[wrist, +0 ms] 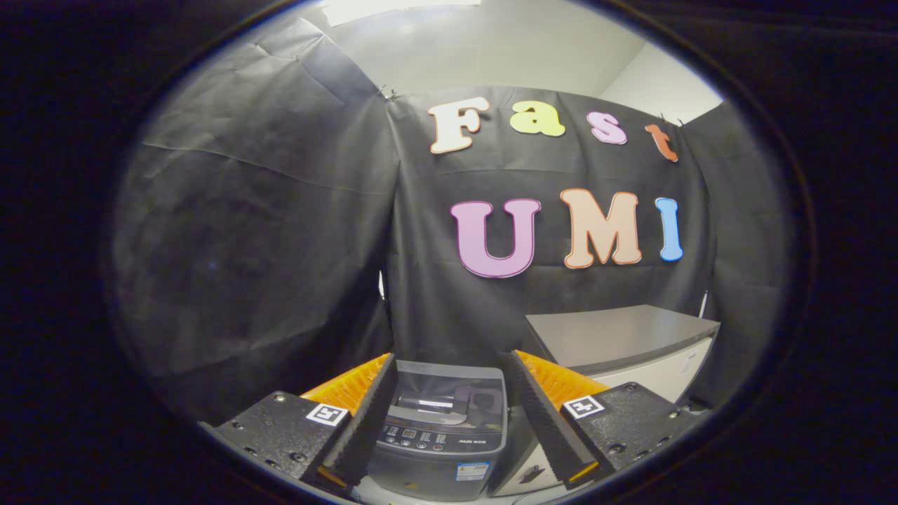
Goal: Put the clothes into the washing machine and then close the washing machine lid.
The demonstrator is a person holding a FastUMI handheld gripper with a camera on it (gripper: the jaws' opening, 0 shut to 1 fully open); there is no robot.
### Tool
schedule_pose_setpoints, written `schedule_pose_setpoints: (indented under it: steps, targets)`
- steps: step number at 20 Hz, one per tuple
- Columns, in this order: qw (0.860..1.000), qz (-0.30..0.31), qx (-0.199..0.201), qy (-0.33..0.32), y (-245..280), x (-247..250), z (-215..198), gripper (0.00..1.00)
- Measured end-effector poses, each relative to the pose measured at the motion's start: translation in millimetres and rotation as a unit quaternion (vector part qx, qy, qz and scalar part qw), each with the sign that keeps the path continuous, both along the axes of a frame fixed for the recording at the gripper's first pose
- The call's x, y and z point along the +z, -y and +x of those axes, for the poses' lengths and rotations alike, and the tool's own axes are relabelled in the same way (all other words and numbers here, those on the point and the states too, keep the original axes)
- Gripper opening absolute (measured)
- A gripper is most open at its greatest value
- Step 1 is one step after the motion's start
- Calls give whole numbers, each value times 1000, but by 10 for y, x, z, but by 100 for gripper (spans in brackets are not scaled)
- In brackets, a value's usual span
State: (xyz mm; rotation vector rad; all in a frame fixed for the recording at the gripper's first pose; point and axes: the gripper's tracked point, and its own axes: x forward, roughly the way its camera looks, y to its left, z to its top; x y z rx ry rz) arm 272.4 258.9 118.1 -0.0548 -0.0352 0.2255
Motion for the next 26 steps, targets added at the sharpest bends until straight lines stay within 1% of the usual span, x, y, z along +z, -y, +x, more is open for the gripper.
schedule_pose_setpoints:
  steps: [8,11,14,15,17,21,24,26]
  targets:
    - [1000,-6,7,-15,417,-70,-386,96]
    - [999,-32,-15,-21,674,-243,-544,97]
    - [999,-32,-23,-20,815,-364,-698,97]
    - [999,-31,-30,-19,901,-402,-771,97]
    - [998,-15,-59,-7,1068,-442,-892,97]
    - [998,-23,-58,0,1073,-555,-1013,97]
    - [999,-6,-41,1,1005,-621,-1095,97]
    - [999,14,-30,4,974,-548,-1138,97]
